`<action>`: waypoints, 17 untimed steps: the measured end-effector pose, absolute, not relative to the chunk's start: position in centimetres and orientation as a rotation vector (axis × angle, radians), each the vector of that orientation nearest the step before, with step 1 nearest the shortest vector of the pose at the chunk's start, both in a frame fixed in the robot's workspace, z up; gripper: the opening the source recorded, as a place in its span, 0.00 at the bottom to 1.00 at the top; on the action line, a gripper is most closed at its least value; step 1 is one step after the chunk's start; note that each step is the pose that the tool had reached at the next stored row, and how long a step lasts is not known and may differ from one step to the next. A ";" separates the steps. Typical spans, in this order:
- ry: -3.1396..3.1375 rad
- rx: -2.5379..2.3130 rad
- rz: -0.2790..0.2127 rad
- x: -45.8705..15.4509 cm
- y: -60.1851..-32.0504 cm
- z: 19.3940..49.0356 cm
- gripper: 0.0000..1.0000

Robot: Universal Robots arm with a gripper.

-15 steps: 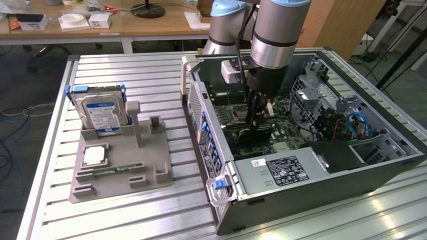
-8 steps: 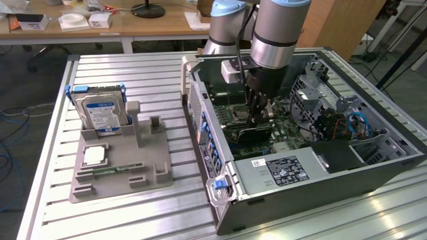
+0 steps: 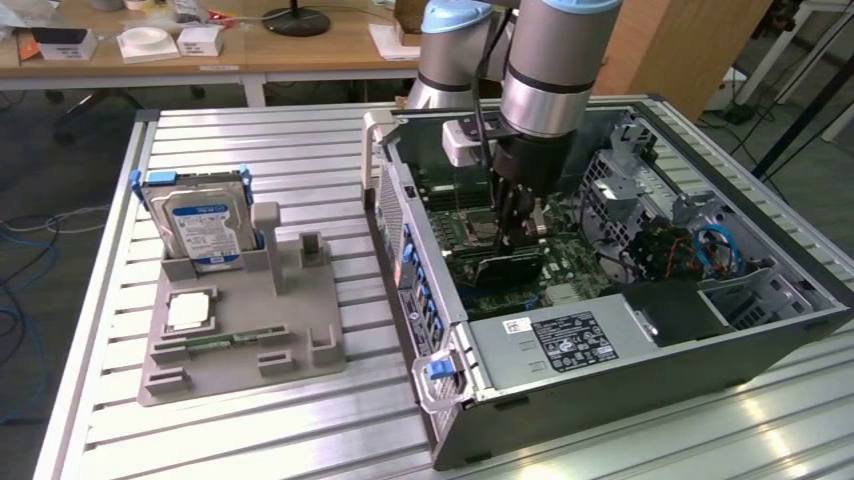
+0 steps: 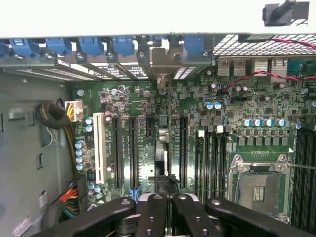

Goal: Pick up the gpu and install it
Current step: 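Insert the gpu into the slot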

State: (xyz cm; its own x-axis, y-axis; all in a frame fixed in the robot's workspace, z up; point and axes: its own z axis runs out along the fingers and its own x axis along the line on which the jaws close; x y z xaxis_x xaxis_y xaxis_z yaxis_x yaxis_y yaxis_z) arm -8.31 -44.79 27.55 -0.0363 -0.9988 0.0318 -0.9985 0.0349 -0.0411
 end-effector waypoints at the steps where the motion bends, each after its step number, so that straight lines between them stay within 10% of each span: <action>1: 2.256 -2.177 -0.081 -8.3 -44.8 27.5 0.11; 17: 2.254 -2.175 -0.088 -8.5 -44.7 26.0 0.11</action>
State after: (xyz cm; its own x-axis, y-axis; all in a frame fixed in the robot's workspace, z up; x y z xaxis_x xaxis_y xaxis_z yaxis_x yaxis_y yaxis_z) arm -8.50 -44.74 25.97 -0.0364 -0.9988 0.0328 -0.9983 0.0349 -0.0463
